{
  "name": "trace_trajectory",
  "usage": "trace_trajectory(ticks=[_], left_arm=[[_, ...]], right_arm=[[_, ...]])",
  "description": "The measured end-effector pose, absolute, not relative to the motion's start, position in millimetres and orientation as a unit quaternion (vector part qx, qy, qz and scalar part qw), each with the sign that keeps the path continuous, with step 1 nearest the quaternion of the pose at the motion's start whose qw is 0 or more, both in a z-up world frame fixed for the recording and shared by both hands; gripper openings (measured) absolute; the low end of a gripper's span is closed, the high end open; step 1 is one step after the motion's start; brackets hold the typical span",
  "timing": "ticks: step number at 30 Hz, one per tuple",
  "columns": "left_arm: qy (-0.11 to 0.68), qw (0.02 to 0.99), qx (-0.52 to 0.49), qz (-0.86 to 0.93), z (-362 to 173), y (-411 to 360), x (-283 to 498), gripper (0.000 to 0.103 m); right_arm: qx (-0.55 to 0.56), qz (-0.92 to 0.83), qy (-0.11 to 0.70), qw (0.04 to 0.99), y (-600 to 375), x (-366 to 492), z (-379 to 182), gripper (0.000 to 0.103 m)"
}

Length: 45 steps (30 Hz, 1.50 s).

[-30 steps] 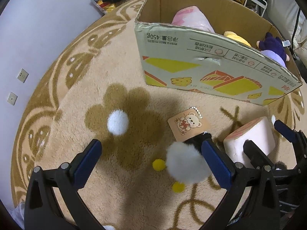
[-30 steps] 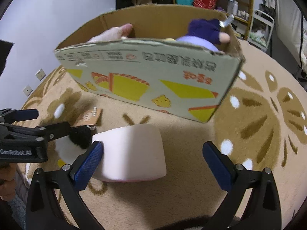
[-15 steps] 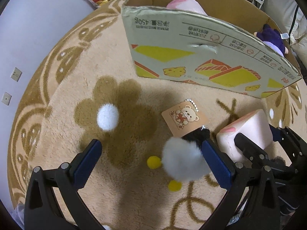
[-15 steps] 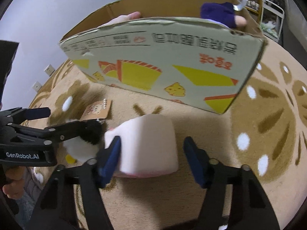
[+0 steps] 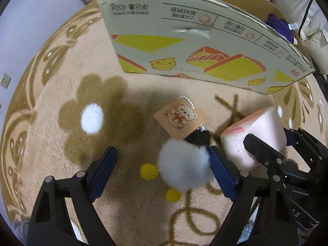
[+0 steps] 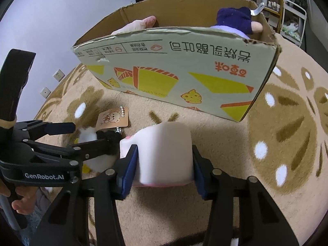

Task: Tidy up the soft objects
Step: 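Grasp the white fluffy chick with the left tool while the right tool grasps the pink roll plush, then lift the white chick with the left tool while the right tool lifts the pink roll plush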

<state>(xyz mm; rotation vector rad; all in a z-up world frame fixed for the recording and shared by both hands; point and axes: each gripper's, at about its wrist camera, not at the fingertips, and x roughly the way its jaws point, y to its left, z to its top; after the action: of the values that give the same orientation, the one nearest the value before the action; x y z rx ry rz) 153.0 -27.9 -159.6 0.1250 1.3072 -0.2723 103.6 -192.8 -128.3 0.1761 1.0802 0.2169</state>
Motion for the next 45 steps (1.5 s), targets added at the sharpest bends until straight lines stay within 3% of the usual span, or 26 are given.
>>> trace_trajectory(ticks=[5, 16, 25, 45], left_arm=[[0.606, 0.781, 0.048, -0.14, -159, -30, 152, 0.075], [0.607, 0.769, 0.08, -0.185, -171, -68, 139, 0.034], [0.56, 0.799, 0.151, -0.157, -156, -98, 126, 0.03], [0.413, 0.901, 0.095, -0.088, -57, -34, 132, 0.031]], right_arm=[[0.073, 0.108, 0.507, 0.852, -189, 103, -125, 0.048], [0.082, 0.082, 0.497, 0.86, -206, 99, -115, 0.045], [0.09, 0.075, 0.492, 0.862, -213, 97, -112, 0.045], [0.086, 0.074, 0.442, 0.89, -215, 89, -74, 0.045]])
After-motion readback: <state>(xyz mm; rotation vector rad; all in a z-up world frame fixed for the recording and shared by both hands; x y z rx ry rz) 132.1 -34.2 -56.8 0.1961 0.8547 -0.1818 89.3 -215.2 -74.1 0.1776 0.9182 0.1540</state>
